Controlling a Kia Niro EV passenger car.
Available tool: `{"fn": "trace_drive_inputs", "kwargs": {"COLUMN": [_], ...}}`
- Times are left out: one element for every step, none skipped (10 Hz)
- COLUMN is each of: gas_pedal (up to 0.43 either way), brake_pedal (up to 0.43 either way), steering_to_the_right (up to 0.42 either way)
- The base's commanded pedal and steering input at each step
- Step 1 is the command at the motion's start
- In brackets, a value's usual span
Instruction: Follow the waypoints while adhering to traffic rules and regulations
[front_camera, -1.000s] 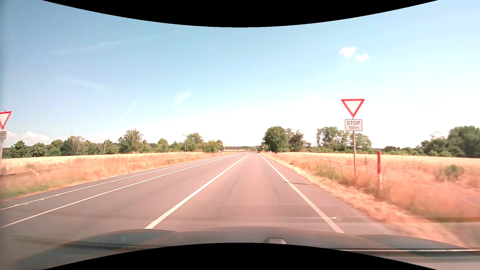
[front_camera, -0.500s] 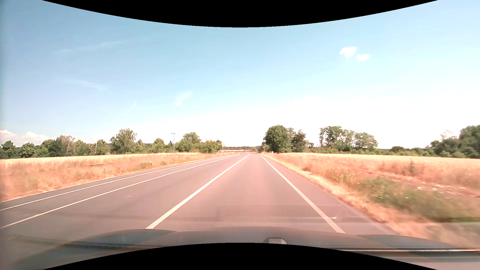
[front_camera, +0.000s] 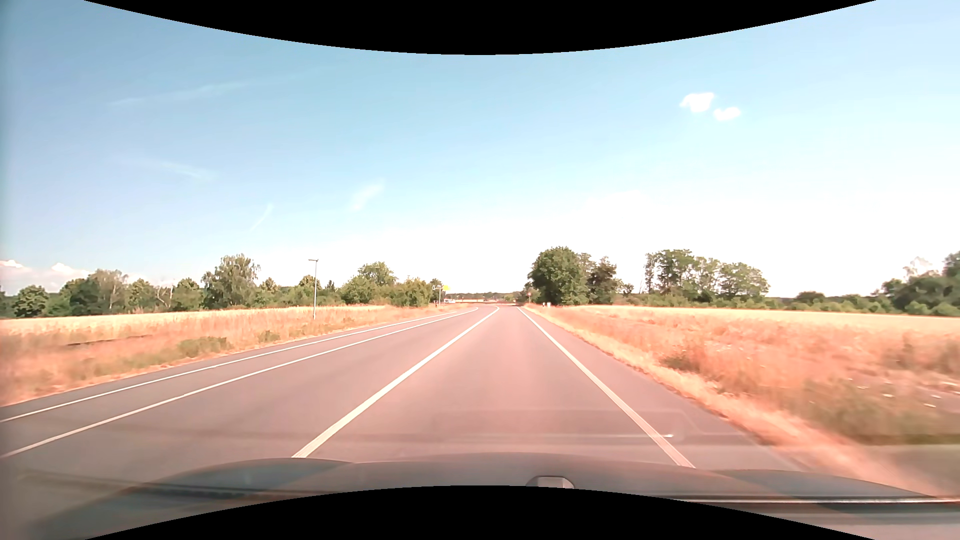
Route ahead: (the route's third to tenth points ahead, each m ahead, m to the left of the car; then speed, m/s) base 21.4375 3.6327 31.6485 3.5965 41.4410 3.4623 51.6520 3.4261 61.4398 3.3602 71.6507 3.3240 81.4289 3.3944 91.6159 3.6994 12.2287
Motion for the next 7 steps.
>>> {"fn": "trace_drive_inputs", "kwargs": {"gas_pedal": [0.079,0.079,0.079,0.079,0.079,0.067,0.059], "brake_pedal": [0.000,0.000,0.000,0.000,0.000,0.000,0.000], "steering_to_the_right": [-0.005,-0.005,-0.004,-0.003,-0.003,-0.003,-0.003]}}
